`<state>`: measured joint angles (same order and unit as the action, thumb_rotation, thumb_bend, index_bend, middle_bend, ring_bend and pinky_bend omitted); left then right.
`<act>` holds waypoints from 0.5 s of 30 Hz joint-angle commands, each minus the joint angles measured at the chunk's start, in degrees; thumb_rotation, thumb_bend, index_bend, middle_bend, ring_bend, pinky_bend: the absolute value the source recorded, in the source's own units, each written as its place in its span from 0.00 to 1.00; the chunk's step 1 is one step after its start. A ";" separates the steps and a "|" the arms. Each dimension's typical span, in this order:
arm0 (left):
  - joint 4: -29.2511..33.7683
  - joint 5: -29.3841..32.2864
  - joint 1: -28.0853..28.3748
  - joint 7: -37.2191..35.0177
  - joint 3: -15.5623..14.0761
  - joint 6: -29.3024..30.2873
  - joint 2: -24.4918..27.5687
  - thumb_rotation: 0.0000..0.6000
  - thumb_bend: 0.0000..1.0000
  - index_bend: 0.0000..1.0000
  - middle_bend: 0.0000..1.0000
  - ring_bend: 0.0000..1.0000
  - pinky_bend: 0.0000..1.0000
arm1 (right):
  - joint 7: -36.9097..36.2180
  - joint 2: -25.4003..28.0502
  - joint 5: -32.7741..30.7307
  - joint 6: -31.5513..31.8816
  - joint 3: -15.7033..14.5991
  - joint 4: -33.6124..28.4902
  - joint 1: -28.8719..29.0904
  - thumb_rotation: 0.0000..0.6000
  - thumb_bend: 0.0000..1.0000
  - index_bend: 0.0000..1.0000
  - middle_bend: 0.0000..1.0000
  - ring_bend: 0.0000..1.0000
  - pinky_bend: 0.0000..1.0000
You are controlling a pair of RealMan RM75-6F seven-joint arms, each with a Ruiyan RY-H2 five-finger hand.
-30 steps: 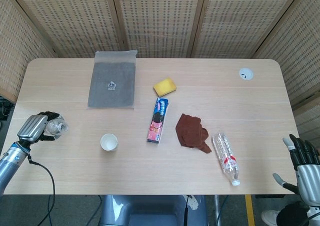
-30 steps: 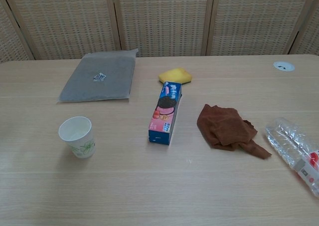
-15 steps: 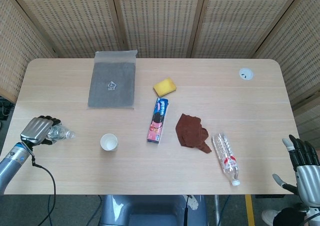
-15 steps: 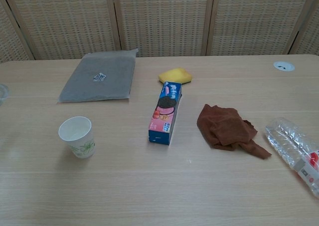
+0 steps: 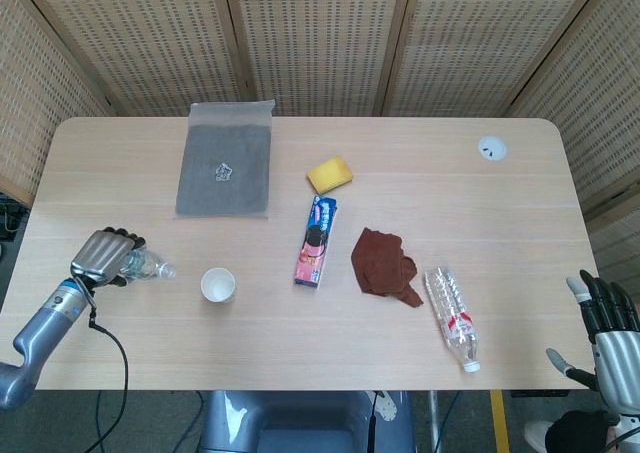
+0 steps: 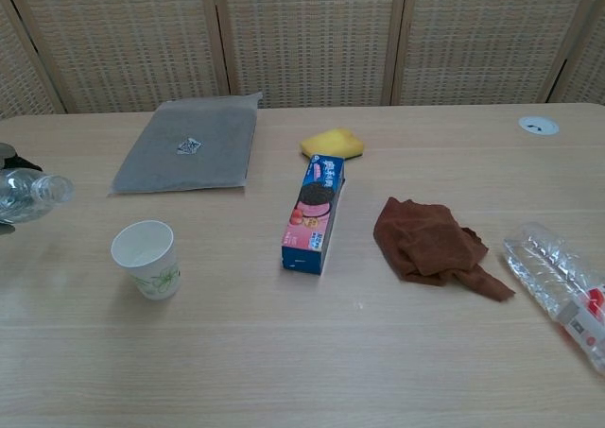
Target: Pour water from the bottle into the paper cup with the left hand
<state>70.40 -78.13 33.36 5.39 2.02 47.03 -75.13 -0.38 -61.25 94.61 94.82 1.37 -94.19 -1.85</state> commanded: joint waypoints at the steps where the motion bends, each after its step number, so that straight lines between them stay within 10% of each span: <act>1: 1.25 2.72 1.07 3.45 0.87 -1.22 -1.54 1.00 0.52 0.54 0.45 0.31 0.36 | -0.15 0.04 -0.07 -0.06 0.00 0.06 0.00 1.00 0.00 0.00 0.00 0.00 0.00; 15: 2.63 8.22 2.63 15.48 1.14 -0.73 -3.77 1.00 0.52 0.54 0.45 0.31 0.36 | -1.16 0.34 -0.23 -0.05 0.08 0.23 -0.02 1.00 0.00 0.00 0.00 0.00 0.00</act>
<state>72.81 -70.41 35.77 20.03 3.20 46.06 -78.76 -1.54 -60.91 94.38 94.77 1.45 -93.96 -1.87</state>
